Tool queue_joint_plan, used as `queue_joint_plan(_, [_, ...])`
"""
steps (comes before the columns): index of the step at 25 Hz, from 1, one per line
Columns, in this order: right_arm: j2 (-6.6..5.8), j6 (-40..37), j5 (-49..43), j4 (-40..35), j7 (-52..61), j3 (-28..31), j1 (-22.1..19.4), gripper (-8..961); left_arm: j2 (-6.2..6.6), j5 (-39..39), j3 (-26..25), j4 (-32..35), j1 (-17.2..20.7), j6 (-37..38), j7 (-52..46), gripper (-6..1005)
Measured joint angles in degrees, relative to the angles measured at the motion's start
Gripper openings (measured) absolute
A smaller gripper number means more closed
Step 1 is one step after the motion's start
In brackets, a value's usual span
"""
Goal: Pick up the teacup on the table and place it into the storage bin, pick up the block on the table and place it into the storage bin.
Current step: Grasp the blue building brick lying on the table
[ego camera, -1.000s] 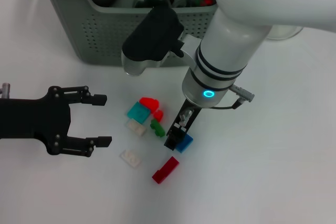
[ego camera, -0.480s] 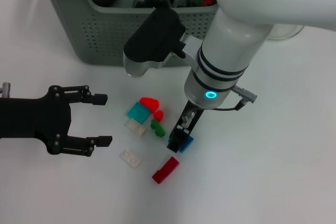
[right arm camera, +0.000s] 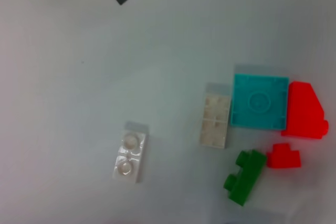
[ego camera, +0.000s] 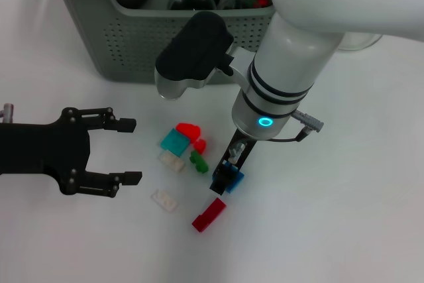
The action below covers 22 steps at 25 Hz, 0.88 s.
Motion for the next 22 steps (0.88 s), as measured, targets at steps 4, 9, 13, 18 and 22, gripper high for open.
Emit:
queue_joint_plan(4, [0.00,0.0,0.0,0.0,0.0,0.0,-0.1,606,0.00,0.0,0.0,0.0,0.0,0.0,0.0,828])
queue_joint_plan(9, [0.00,0.0,0.0,0.0,-0.2,0.0,-0.2,586,-0.06,0.0,0.0,-0.1,0.0,-0.1,0.1,828])
queue_joint_plan(13, [0.00,0.0,-0.2,0.3,-0.1,0.0,-0.2,532,-0.08,0.0,0.0,-0.1,0.0,-0.1,0.2,828])
queue_joint_plan(18, [0.00,0.1,-0.1,0.8,-0.1,0.0,-0.2,533,-0.09,0.0,0.0,-0.1,0.0,0.0,0.2,828])
queue_joint_plan(22, [0.00,0.0,0.0,0.8,-0.1,0.0,-0.2,533,-0.09,0.0,0.0,-0.1,0.0,0.0,0.3,828])
